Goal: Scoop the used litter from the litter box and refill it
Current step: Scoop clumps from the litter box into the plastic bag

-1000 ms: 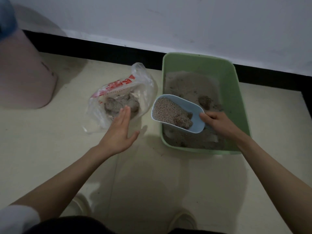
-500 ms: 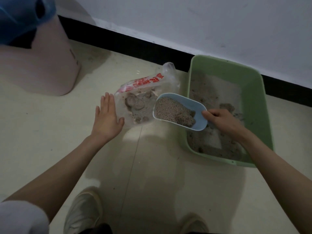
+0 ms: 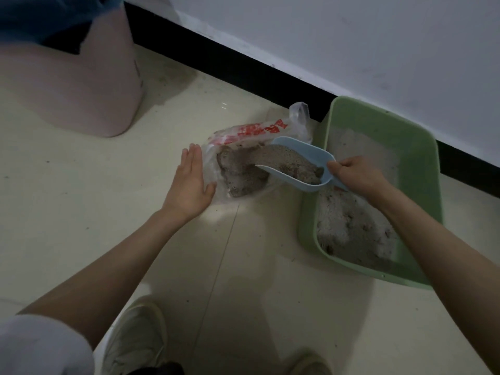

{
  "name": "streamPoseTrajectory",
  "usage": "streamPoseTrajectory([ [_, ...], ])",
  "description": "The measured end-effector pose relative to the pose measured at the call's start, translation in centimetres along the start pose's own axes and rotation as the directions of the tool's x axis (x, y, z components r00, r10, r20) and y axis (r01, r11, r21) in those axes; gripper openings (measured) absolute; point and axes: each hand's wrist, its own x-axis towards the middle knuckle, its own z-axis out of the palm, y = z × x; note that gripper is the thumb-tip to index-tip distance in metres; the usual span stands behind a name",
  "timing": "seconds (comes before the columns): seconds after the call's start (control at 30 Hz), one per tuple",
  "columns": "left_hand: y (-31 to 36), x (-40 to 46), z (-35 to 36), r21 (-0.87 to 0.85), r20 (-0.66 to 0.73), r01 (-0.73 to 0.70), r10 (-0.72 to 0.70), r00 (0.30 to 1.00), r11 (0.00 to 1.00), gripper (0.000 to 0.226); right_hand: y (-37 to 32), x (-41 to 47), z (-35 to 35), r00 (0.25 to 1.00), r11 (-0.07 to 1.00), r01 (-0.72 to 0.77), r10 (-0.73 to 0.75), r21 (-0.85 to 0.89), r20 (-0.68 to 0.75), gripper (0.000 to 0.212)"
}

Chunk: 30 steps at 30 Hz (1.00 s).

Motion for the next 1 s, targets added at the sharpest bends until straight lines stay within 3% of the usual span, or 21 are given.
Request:
streamPoseTrajectory([
  [0.13,-0.1,0.0,0.1,-0.024,-0.011,-0.012,0.012,1.0,1.0,0.077,-1.0,0.3,-0.3,1.0,0.998,0.007,-0.006,-0.066,0.013,0.039],
  [0.37,-0.2,0.1,0.6,-0.036,-0.011,-0.028,0.028,1.0,0.999,0.077,-2.4,0.0,-1.0,0.993,0.981,0.103,-0.092,-0.162,0.07,0.049],
  [0.53,-0.4,-0.1,0.7,-0.024,-0.004,-0.047,0.047,0.999,0.999,0.079,-4.2,-0.2,-1.7,0.979,0.946,0.176,-0.14,-0.271,0.149,0.039],
  [0.7,-0.1,-0.5,0.5,-0.034,0.007,-0.056,0.057,0.998,0.998,0.08,-4.9,-0.7,-1.9,0.966,0.857,0.257,-0.244,-0.446,0.087,0.04],
  [0.8,0.4,-0.8,0.2,-0.005,0.01,-0.09,0.09,0.996,0.996,0.08,-4.0,-1.3,-2.5,0.961,0.883,0.267,-0.271,-0.387,0.046,0.04],
  [1.0,3.1,-0.6,0.1,0.171,0.022,-0.199,0.198,0.98,0.965,0.078,1.9,-2.7,-4.8,0.983,0.988,0.152,-0.148,0.022,-0.112,0.044],
])
